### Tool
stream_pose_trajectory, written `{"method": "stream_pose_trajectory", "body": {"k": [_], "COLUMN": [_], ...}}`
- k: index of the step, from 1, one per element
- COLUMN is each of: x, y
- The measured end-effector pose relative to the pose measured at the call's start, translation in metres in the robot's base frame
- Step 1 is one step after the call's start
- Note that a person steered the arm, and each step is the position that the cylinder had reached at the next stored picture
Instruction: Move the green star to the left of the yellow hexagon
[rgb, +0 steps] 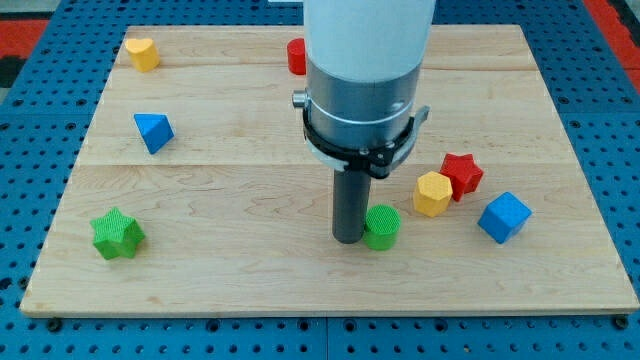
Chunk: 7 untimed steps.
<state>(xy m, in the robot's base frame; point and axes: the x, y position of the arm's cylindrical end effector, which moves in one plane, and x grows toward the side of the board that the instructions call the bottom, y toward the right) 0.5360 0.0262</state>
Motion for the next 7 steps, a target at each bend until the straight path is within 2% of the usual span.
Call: {"method": "stream_pose_trajectory", "body": {"k": [1, 2, 3, 4, 5, 7], "x": [0.000, 0.010, 0.022, 0.006, 0.022, 0.025], "y": [0.041, 0.018, 0.053, 0.057, 0.014, -0.093]}}
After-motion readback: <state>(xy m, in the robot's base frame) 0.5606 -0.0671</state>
